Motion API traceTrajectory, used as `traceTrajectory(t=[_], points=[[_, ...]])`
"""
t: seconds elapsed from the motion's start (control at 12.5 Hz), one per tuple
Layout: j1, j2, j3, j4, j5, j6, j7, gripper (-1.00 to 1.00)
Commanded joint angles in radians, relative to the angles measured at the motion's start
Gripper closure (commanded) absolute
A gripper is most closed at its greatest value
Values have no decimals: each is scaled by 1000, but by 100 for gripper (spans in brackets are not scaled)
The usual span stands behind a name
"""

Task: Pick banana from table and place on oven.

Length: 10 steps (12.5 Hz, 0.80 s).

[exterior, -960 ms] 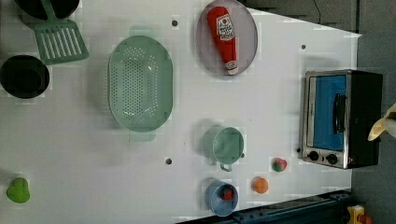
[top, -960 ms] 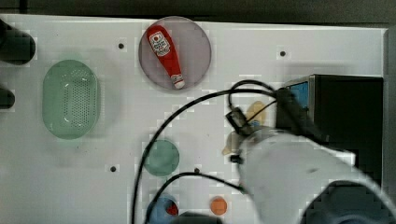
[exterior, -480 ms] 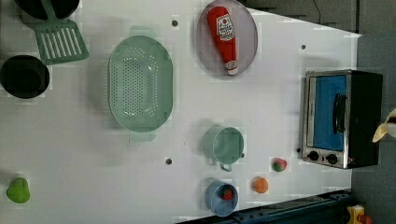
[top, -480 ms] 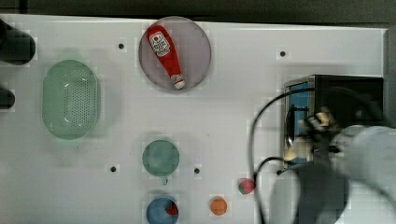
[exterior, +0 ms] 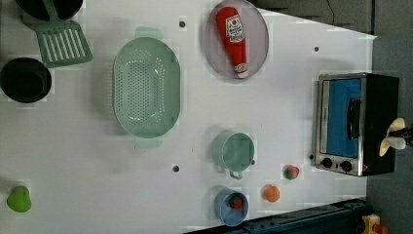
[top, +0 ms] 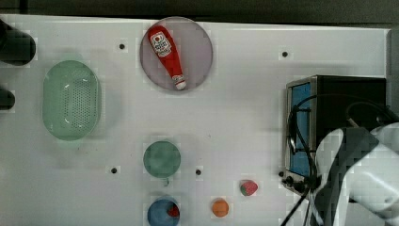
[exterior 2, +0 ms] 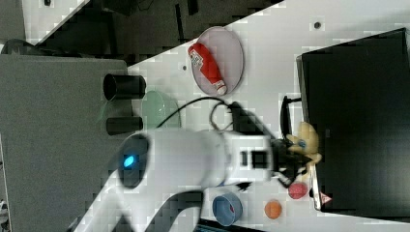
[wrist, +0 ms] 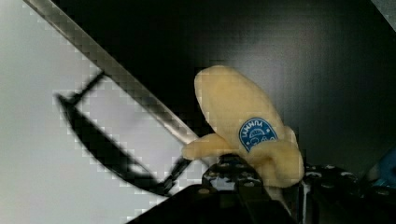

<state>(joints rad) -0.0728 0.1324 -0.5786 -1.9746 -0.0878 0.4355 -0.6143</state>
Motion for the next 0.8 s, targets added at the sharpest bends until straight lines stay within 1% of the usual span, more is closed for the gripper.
traceTrajectory(t=[0.08,0.16,0.24,0.72,0.8], points=[[19,16,-16,110,2,21,-198,64],[19,31,-18,111,3,21,-204,57],[18,42,-19,111,3,21,-204,37],[18,51,-18,111,2,20,-204,-97],[20,51,-15,118,2,20,-204,-100]])
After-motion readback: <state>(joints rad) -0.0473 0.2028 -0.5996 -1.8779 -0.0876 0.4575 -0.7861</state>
